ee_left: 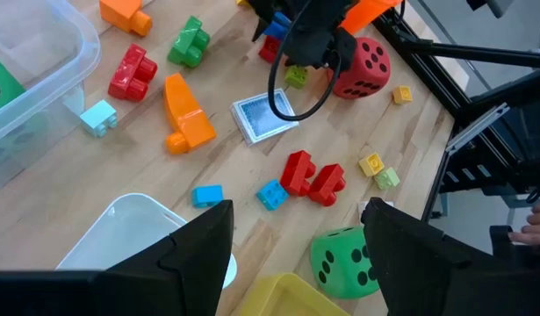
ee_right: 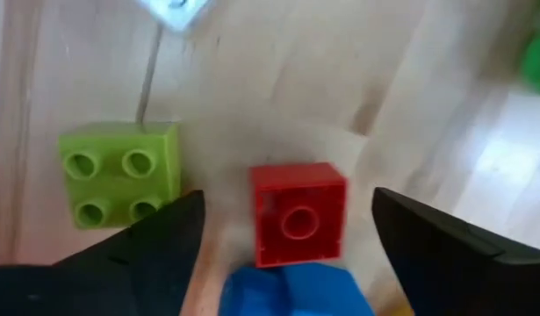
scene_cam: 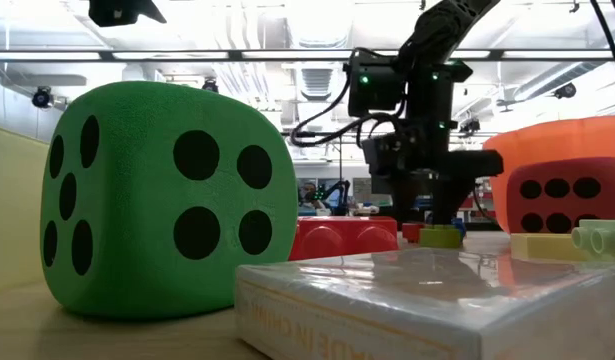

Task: Pick & Place Toys
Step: Put the red game piece into the white bin

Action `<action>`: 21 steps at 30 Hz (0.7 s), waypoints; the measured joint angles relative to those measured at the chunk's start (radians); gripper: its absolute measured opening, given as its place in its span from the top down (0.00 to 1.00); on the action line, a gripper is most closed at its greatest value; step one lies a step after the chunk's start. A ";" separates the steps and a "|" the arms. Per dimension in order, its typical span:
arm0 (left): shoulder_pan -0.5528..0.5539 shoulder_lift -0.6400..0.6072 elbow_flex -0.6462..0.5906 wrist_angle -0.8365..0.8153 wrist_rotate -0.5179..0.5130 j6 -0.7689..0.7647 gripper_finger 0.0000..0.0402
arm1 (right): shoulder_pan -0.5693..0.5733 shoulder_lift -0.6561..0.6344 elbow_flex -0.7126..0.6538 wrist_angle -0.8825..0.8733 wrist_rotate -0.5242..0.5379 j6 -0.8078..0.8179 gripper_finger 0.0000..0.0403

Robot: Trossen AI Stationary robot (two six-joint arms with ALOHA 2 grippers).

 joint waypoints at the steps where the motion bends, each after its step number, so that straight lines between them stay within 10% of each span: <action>1: 0.000 0.000 0.000 0.000 0.000 0.000 0.39 | 0.000 0.000 -0.007 0.004 0.000 0.000 0.27; 13: 0.000 0.000 0.000 0.000 0.000 0.000 0.39 | 0.001 0.000 0.007 0.011 -0.002 0.048 0.69; 21: 0.000 0.000 0.000 0.000 0.000 -0.106 0.39 | 0.001 -0.011 0.059 0.006 -0.003 0.106 0.71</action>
